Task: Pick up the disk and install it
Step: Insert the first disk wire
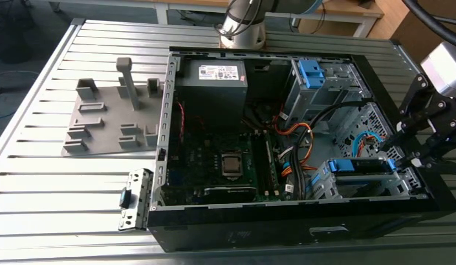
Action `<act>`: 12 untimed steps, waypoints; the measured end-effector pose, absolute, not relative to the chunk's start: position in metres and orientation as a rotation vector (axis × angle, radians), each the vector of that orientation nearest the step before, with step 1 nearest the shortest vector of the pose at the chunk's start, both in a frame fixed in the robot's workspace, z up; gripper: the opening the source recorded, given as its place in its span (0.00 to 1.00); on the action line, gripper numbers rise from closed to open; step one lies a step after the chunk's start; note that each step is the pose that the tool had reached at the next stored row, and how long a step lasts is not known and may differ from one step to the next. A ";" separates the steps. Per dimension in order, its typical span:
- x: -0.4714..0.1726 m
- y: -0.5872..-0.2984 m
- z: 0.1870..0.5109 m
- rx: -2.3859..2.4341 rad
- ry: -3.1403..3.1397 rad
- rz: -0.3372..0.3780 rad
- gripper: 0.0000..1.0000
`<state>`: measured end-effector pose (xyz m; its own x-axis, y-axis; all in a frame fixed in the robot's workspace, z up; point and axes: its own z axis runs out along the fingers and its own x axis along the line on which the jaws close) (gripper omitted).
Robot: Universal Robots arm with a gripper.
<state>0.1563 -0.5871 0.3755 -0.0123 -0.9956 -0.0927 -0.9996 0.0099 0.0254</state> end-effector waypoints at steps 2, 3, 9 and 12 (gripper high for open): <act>0.158 -0.587 0.375 -2.174 2.198 0.128 0.41; 0.159 -0.587 0.375 -2.174 2.198 0.128 0.41; 0.168 -0.582 0.375 -2.176 2.200 0.124 0.41; 0.171 -0.579 0.374 -2.177 2.201 0.122 0.41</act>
<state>0.1708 -0.5789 0.3745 -0.0122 -0.9962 -0.0859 -0.9996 0.0101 0.0254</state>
